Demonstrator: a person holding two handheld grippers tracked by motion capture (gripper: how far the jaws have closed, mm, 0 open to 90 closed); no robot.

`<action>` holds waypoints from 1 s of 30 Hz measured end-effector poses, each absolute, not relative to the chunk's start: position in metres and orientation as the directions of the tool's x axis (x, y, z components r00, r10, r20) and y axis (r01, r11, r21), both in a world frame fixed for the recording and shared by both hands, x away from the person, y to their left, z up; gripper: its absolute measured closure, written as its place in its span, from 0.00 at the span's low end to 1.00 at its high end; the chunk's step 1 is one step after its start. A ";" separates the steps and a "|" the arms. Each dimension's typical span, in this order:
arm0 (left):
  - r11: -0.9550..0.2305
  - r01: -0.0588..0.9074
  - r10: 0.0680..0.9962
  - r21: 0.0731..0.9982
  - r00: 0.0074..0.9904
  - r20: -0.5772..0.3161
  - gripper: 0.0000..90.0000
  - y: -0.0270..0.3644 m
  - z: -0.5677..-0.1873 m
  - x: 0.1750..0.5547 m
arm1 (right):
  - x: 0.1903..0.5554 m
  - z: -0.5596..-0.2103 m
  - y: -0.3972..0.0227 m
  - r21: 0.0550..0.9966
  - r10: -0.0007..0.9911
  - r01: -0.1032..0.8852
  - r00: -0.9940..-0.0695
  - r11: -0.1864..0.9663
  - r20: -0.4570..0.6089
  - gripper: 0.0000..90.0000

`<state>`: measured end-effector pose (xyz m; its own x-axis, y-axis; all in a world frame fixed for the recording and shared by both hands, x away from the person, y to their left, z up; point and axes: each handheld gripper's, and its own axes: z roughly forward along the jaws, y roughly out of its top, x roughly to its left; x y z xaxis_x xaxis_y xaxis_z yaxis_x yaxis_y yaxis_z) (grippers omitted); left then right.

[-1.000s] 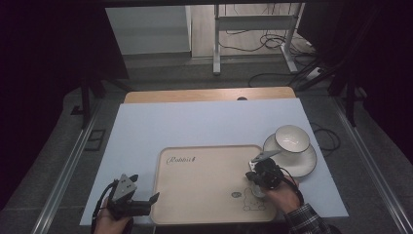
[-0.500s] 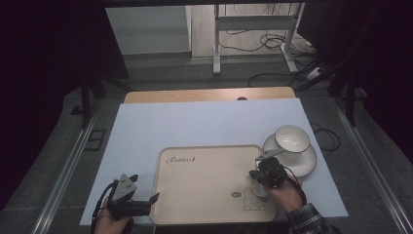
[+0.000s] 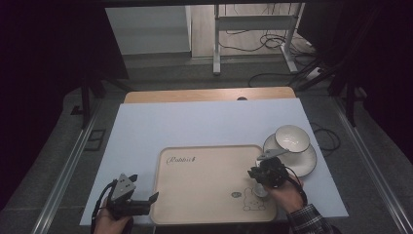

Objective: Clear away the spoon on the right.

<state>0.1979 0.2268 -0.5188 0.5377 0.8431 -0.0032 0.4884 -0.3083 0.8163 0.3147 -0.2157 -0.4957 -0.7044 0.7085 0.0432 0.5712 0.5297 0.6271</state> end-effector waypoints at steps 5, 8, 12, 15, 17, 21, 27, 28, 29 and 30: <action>-0.308 0.489 0.843 0.816 0.538 -0.005 0.05 0.227 -0.519 0.198 | 0.313 -0.493 -0.216 0.637 0.711 0.567 -0.702 0.522 0.042 0.79; -0.308 0.489 0.843 0.816 0.538 -0.004 0.05 0.227 -0.519 0.198 | 0.312 -0.491 -0.216 0.642 0.712 0.564 -0.701 0.519 0.039 0.76; -0.309 0.489 0.843 0.816 0.539 -0.004 0.05 0.227 -0.519 0.198 | 0.311 -0.489 -0.216 0.653 0.711 0.554 -0.702 0.516 0.034 0.73; -0.310 0.489 0.842 0.816 0.539 -0.003 0.05 0.227 -0.519 0.198 | 0.309 -0.486 -0.216 0.659 0.712 0.551 -0.701 0.511 0.034 0.70; -0.309 0.489 0.843 0.816 0.539 -0.003 0.05 0.227 -0.519 0.198 | 0.309 -0.485 -0.215 0.663 0.710 0.543 -0.704 0.514 0.026 0.68; -0.306 0.490 0.844 0.816 0.537 -0.006 0.05 0.227 -0.519 0.198 | 0.306 -0.482 -0.215 0.671 0.708 0.535 -0.706 0.513 0.021 0.64; -0.309 0.489 0.843 0.816 0.538 -0.003 0.05 0.227 -0.519 0.198 | 0.304 -0.478 -0.216 0.686 0.705 0.522 -0.709 0.507 0.018 0.60; -0.309 0.489 0.843 0.816 0.538 -0.003 0.05 0.226 -0.519 0.198 | 0.304 -0.477 -0.216 0.686 0.705 0.521 -0.709 0.507 0.017 0.59; -0.311 0.488 0.843 0.816 0.538 -0.001 0.05 0.226 -0.519 0.198 | 0.303 -0.476 -0.217 0.692 0.706 0.516 -0.708 0.504 0.014 0.57; -0.311 0.488 0.843 0.816 0.538 -0.001 0.05 0.226 -0.519 0.198 | 0.302 -0.476 -0.217 0.692 0.706 0.515 -0.708 0.505 0.012 0.56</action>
